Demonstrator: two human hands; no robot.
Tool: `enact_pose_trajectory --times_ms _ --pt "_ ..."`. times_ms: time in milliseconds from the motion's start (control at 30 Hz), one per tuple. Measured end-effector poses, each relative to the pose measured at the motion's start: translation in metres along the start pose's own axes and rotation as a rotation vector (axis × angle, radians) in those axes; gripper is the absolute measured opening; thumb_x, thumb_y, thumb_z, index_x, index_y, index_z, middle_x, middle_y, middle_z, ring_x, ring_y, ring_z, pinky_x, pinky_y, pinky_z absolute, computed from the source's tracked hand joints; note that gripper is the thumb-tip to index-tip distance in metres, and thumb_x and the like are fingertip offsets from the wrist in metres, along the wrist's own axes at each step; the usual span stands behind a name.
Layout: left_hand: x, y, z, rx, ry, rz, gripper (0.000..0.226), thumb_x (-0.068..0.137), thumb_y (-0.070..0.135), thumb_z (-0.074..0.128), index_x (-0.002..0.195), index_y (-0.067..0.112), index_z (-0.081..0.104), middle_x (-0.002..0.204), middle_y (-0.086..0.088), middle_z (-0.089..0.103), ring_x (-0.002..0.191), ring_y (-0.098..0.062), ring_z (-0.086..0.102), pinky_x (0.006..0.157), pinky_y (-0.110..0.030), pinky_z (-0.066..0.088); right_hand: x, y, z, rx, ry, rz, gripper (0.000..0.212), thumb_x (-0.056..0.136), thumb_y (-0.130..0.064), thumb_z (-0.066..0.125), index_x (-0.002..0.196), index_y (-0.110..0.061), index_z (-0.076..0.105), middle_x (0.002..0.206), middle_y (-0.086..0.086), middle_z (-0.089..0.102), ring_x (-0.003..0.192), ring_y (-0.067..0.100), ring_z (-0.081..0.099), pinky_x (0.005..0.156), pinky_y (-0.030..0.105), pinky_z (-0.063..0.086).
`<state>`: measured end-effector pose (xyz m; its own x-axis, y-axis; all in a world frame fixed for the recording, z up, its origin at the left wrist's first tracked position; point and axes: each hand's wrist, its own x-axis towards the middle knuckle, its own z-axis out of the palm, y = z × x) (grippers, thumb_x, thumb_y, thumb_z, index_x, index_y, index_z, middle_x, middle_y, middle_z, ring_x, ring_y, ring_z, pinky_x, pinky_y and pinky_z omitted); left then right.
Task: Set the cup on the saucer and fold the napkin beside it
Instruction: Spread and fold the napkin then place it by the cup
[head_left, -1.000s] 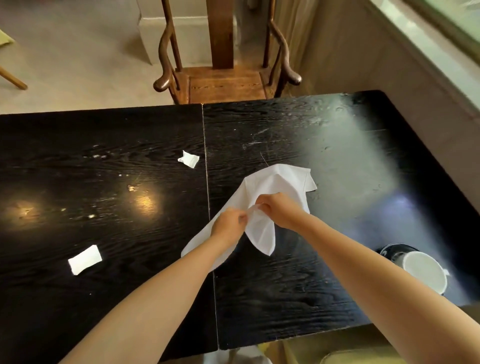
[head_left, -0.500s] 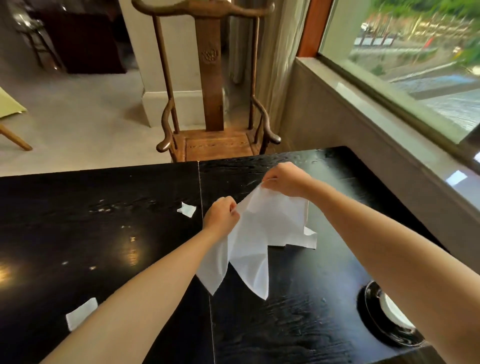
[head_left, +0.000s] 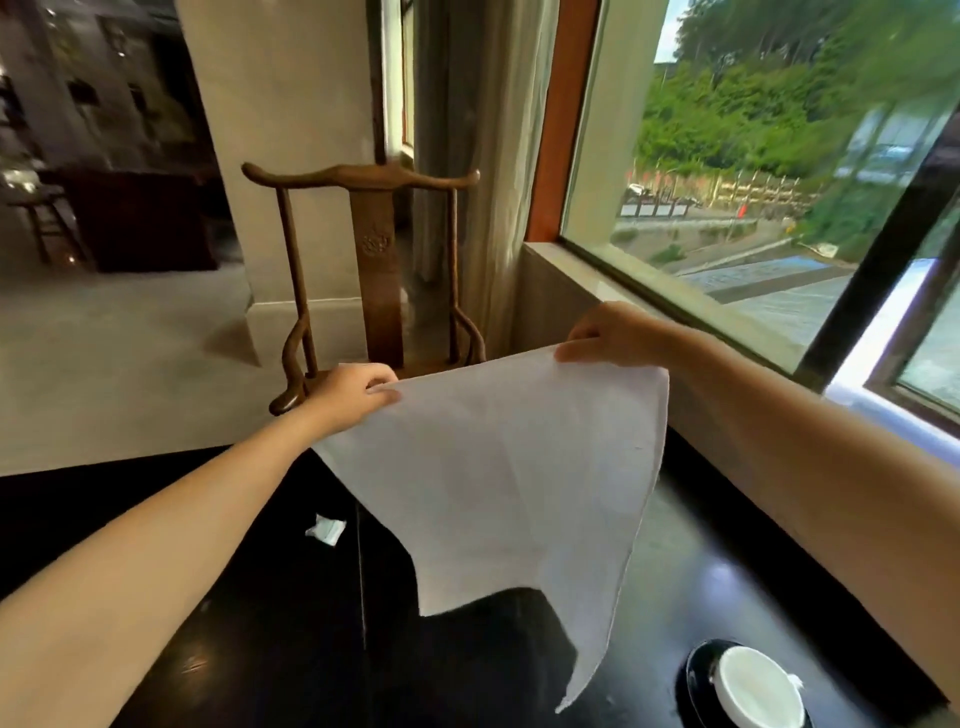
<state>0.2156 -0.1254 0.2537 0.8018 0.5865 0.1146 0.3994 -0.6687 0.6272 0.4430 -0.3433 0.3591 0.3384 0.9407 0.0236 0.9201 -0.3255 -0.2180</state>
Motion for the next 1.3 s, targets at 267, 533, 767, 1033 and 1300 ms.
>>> enact_pose_trajectory --times_ms 267,533,767,1033,1300 --pt "-0.024 0.03 -0.061 0.341 -0.368 0.133 0.008 0.083 0.027 0.068 0.077 0.033 0.066 0.088 0.012 0.067 0.085 -0.002 0.059 0.076 -0.012 0.04 -0.062 0.017 -0.028 0.04 -0.355 0.067 0.021 0.08 -0.042 0.068 0.069 -0.024 0.066 0.055 -0.017 0.058 0.048 -0.01 0.051 0.052 0.007 0.04" --pt "-0.019 0.009 -0.069 0.344 -0.39 0.045 0.018 0.079 0.019 0.073 0.068 0.033 0.068 0.081 0.002 0.068 0.058 -0.006 0.06 0.052 -0.019 0.049 -0.068 0.059 0.001 0.103 -0.675 0.246 0.005 0.081 -0.018 0.07 0.084 -0.014 0.071 0.078 0.0 0.068 0.069 0.009 0.062 0.068 0.019 0.049" --pt "0.052 0.011 -0.022 0.426 -0.212 -0.13 0.007 0.08 0.02 0.072 0.085 0.016 0.073 0.089 -0.002 0.067 0.087 -0.017 0.058 0.076 -0.028 0.045 -0.009 0.1 0.04 -0.183 -0.282 0.455 0.026 0.078 -0.027 0.069 0.094 -0.006 0.072 0.074 0.007 0.059 0.072 0.022 0.054 0.051 0.021 0.036" --pt "0.09 0.034 -0.042 0.446 0.234 0.036 0.008 0.084 0.019 0.065 0.086 0.015 0.072 0.094 -0.008 0.068 0.091 -0.028 0.061 0.082 -0.047 0.053 0.002 0.127 0.019 0.175 0.391 0.6 0.019 0.075 -0.02 0.066 0.087 -0.008 0.075 0.089 0.02 0.069 0.085 0.034 0.066 0.068 0.032 0.046" --pt "0.063 0.027 -0.028 0.494 0.364 0.245 0.012 0.085 0.009 0.062 0.088 0.009 0.074 0.091 -0.011 0.07 0.094 -0.03 0.057 0.078 -0.043 0.05 -0.037 0.141 0.058 0.081 0.546 0.312 0.019 0.085 -0.018 0.063 0.099 -0.017 0.075 0.095 0.018 0.074 0.092 0.033 0.067 0.07 0.034 0.046"
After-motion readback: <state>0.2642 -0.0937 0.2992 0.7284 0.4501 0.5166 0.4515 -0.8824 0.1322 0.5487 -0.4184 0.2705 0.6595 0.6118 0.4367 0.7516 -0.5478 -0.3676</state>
